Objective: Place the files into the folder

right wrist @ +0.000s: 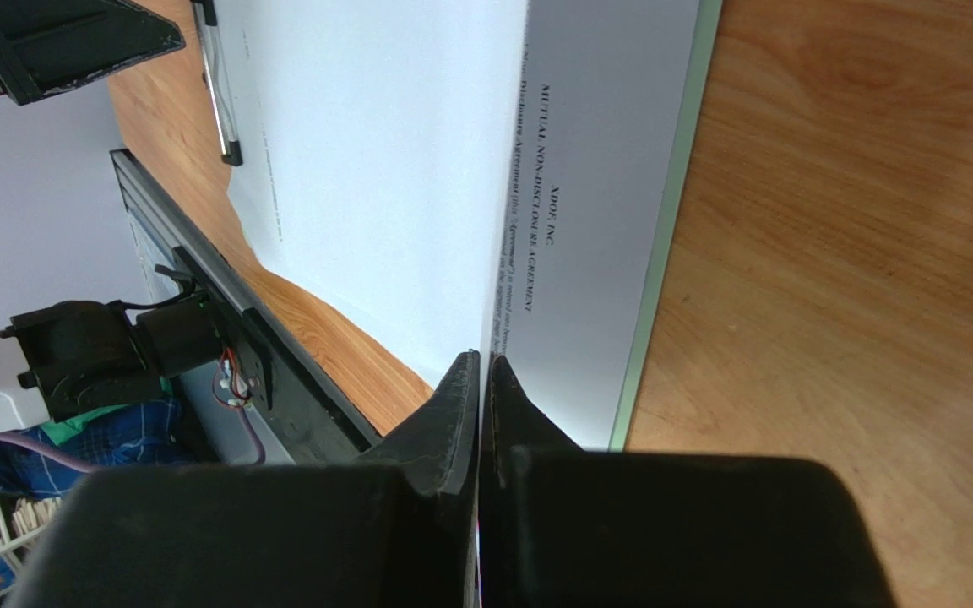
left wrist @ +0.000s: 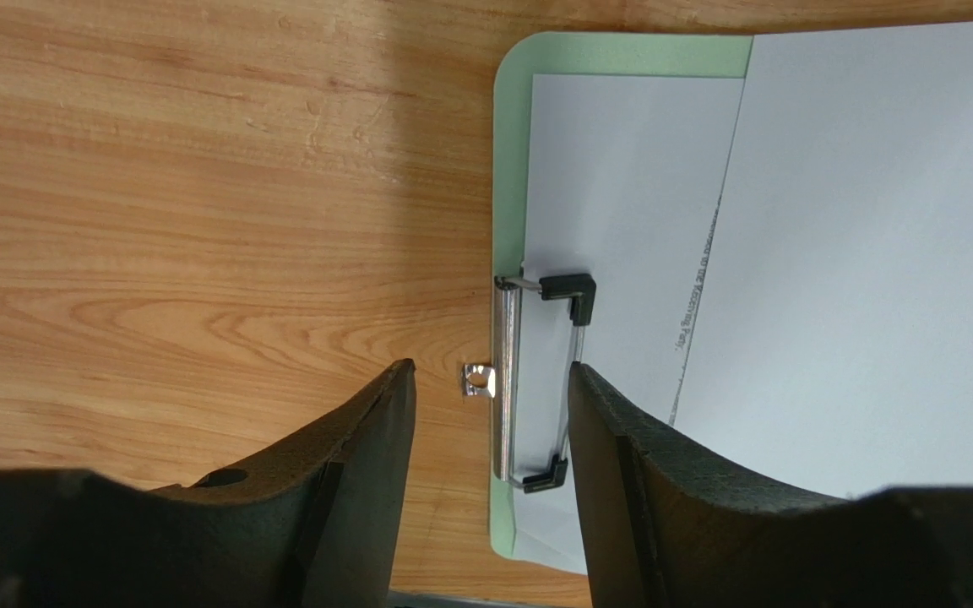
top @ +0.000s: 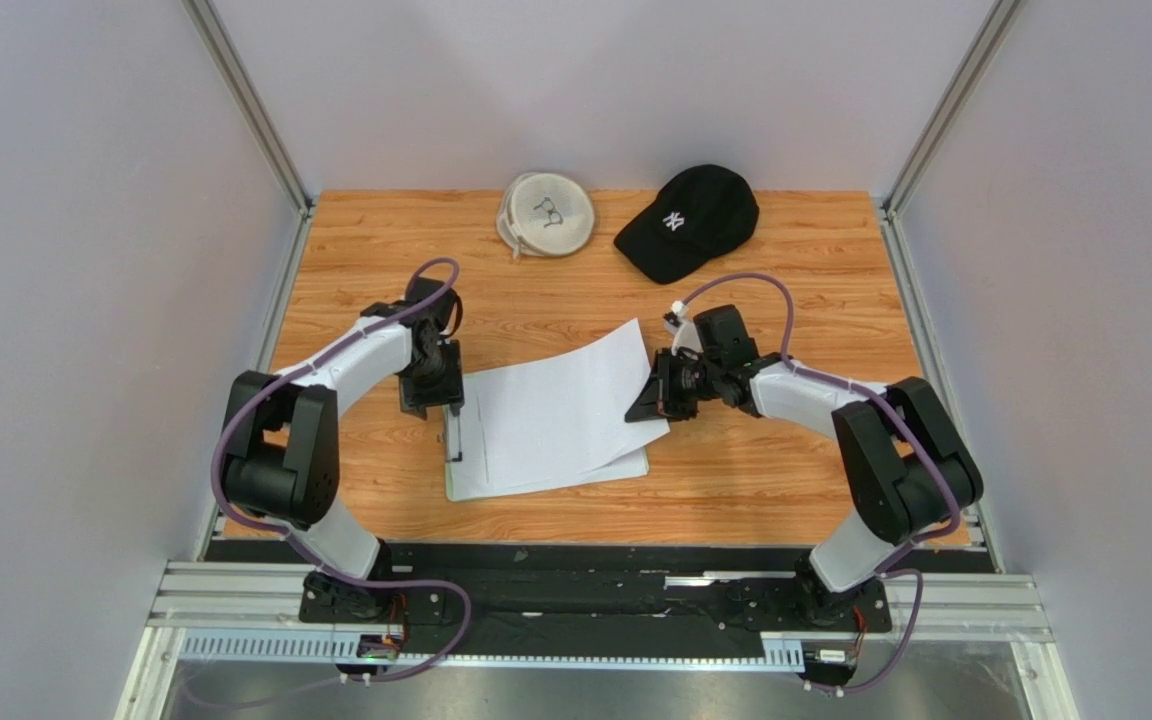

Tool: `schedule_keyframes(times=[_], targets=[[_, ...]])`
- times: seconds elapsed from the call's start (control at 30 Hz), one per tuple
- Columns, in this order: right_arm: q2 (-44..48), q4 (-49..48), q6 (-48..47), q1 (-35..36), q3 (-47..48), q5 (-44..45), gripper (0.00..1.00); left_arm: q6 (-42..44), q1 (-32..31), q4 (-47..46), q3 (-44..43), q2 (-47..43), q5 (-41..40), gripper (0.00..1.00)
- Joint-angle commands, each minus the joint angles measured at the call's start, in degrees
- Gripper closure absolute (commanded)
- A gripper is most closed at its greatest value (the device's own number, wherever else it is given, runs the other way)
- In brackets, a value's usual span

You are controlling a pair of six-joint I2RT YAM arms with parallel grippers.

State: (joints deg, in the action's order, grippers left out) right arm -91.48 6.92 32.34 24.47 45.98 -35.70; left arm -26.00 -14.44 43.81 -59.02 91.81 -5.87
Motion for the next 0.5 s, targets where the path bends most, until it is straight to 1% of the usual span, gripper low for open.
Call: schedule_keyframes(times=[0.0, 0.1, 0.17, 0.27, 0.3, 0.47], targets=[[-2.91, -3.49, 0.27, 0.05, 1.75, -1.91, 1.0, 0.95, -2.08, -2.59, -1.79, 3.28, -1.25, 0.41], [-3.44, -4.54, 1.15, 0.05, 1.84, -2.44, 1.0, -0.01, -4.02, -2.24, -2.76, 4.95, -2.91, 0.37], [-3.18, -4.81, 1.93, 0.05, 1.49, -2.35, 1.0, -0.54, -4.72, -2.24, -2.5, 5.05, -3.62, 0.37], [-2.47, -4.9, 2.64, -0.04, 0.78, -1.74, 1.0, -1.33, -4.99, -2.15, -2.24, 5.31, -4.94, 0.41], [-2.39, -5.16, 2.9, 0.05, 0.26, -1.65, 1.0, -1.77, -5.07, -2.24, -2.06, 5.4, -5.29, 0.45], [-2.65, -6.04, 3.52, 0.05, -0.36, -2.0, 1.0, -2.48, -6.21, -2.15, -1.44, 5.13, -6.17, 0.51]])
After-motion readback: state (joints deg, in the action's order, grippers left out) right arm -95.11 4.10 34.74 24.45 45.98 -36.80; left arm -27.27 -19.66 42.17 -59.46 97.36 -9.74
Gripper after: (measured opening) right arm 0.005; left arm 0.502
